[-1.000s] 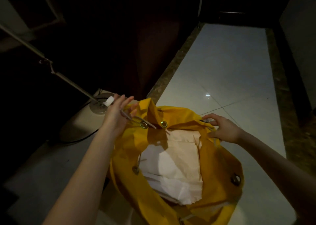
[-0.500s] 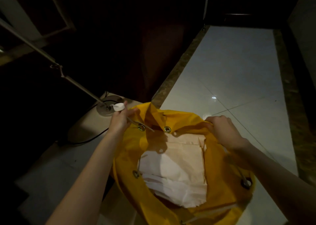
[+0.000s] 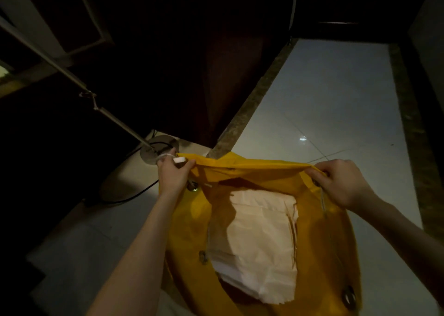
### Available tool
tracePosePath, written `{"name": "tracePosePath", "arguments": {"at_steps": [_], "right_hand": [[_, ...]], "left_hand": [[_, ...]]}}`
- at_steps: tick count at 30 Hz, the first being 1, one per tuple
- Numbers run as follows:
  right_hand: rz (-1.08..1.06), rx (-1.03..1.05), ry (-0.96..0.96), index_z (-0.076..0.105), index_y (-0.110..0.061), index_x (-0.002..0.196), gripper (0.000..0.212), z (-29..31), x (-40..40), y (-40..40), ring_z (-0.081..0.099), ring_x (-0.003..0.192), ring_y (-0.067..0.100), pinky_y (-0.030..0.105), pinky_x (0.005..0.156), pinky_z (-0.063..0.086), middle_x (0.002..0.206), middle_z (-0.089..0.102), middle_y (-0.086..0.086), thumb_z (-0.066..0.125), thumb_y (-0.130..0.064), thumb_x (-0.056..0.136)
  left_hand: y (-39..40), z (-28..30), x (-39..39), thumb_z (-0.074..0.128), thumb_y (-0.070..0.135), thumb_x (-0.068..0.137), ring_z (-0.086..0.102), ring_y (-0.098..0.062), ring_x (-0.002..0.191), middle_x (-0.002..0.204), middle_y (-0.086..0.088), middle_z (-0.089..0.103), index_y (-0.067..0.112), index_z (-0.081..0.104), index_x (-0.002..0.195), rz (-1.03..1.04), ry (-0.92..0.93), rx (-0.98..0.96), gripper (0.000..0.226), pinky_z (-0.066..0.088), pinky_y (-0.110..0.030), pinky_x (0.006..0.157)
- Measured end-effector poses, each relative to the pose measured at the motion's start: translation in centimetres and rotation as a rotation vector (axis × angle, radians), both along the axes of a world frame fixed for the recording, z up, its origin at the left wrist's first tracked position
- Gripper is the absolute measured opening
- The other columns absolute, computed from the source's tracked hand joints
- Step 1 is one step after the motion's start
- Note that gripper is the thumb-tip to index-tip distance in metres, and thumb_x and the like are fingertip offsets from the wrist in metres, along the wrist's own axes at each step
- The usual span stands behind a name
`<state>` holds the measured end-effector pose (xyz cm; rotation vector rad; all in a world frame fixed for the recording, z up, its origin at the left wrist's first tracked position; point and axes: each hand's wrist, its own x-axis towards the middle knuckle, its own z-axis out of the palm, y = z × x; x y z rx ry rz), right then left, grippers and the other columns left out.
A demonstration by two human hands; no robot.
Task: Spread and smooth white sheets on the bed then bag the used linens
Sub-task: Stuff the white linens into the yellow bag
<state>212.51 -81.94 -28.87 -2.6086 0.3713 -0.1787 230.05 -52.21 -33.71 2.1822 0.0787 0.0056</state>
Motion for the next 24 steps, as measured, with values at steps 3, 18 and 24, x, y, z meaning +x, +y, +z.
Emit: {"name": "tracePosePath", "arguments": {"at_steps": [3, 18, 24], "right_hand": [[-0.027, -0.013, 0.077, 0.051, -0.022, 0.060, 0.039, -0.2, -0.3, -0.4, 0.049, 0.060, 0.016, 0.030, 0.058, 0.034, 0.059, 0.053, -0.002, 0.052, -0.030, 0.098], [-0.088, -0.010, 0.011, 0.073, -0.012, 0.094, 0.018, -1.3, -3.1, -2.7, 0.061, 0.069, 0.007, 0.024, 0.063, 0.047, 0.073, 0.065, -0.007, 0.068, -0.028, 0.086], [0.066, 0.232, -0.114, 0.074, -0.024, 0.082, 0.007, 2.0, -2.8, 1.1, 0.068, 0.064, 0.011, 0.031, 0.061, 0.057, 0.067, 0.072, -0.004, 0.069, -0.028, 0.085]], "left_hand": [[0.6, -0.7, 0.1, 0.068, 0.027, 0.089, 0.060, -0.034, 0.099, 0.094, -0.014, 0.060, 0.001, 0.060, 0.100, -0.023, 0.034, 0.079, 0.030, 0.039, -0.031, 0.065], [1.4, 2.0, -0.7, 0.064, 0.019, 0.092, 0.052, -0.012, 0.051, 0.051, 0.003, 0.060, 0.012, 0.073, 0.085, -0.456, 0.040, -0.177, 0.014, 0.045, -0.025, 0.057], [1.1, 2.6, -0.6, 0.059, 0.023, 0.096, 0.046, -0.004, 0.040, 0.056, 0.001, 0.068, 0.014, 0.070, 0.078, -0.418, 0.088, -0.133, 0.023, 0.040, -0.022, 0.047]]}}
